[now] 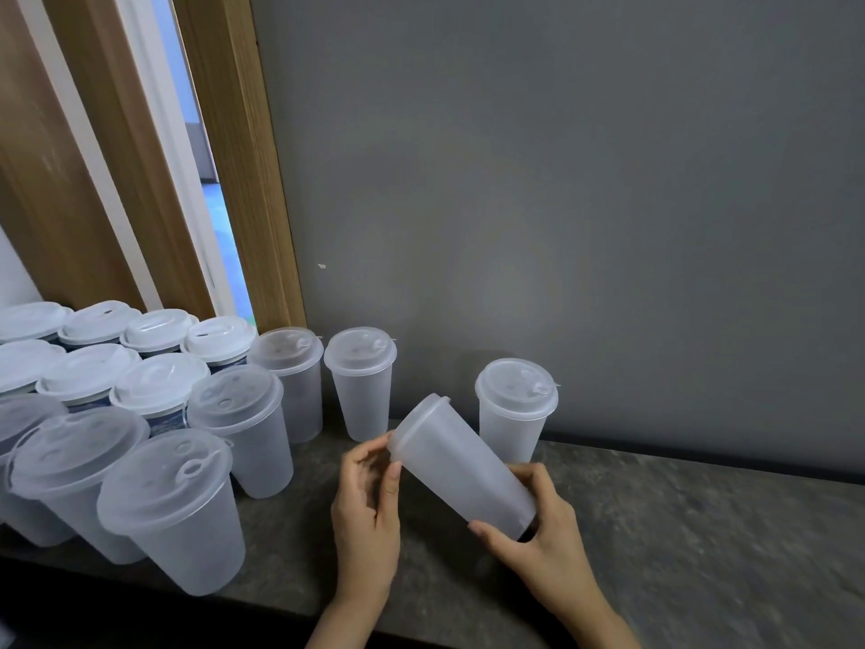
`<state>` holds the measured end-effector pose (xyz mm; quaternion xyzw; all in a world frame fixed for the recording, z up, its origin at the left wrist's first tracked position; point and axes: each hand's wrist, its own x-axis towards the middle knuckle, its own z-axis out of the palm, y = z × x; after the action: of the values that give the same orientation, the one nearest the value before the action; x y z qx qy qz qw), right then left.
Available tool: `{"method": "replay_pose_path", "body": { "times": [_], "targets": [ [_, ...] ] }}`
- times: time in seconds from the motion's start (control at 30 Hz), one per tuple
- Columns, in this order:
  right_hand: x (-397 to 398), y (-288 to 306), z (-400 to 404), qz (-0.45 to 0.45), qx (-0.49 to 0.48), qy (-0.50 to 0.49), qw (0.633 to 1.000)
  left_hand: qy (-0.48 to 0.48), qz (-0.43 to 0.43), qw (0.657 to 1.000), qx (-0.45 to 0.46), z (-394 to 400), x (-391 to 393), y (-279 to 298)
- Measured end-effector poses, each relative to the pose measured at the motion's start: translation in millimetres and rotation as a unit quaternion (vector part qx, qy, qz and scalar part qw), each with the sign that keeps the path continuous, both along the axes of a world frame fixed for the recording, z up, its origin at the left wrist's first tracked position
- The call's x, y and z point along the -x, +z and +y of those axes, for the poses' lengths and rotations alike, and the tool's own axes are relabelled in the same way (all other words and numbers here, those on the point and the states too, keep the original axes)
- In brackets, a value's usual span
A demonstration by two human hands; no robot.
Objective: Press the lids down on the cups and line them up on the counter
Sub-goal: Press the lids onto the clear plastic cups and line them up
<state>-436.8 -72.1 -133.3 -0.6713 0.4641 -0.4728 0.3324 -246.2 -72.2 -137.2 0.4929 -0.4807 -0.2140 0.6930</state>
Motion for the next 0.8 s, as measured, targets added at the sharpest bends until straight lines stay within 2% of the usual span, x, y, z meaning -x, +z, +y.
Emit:
{"method": "replay_pose_path", "body": {
  "times": [0.13, 0.27, 0.37, 0.5, 0.67, 0.8],
  "targets": [
    [1.9, 2.6, -1.0, -0.076, -0.049, 0.009, 0.996, -0.005, -0.024, 1.0, -0.01, -0.5, 1.0, -1.5],
    [1.4, 2.1, -3.1, -0.106, -0.106, 0.038, 0.988, 0.01, -0.029, 0.999, -0.011, 0.0, -1.0, -1.5],
    [1.6, 1.2, -3.6, -0.083, -0.116, 0.05, 0.989, 0.027, -0.032, 0.999, 0.007, 0.9, -1.6, -0.3],
    [-0.3, 3.0, -1.3, -0.016, -0.07, 0.042, 0.997, 0.052, -0.05, 0.997, 0.033, 0.9, -3.1, -0.5],
    [-3.3, 0.6, -0.8, 0.043, -0.066, 0.04, 0.996, 0.04, -0.095, 0.992, 0.076, 0.4, -0.4, -0.6],
    [-1.2, 2.6, -0.4, 0.033, -0.058, 0.036, 0.997, 0.007, -0.048, 0.998, 0.049, 2.6, 1.5, 1.6]
  ]
}}
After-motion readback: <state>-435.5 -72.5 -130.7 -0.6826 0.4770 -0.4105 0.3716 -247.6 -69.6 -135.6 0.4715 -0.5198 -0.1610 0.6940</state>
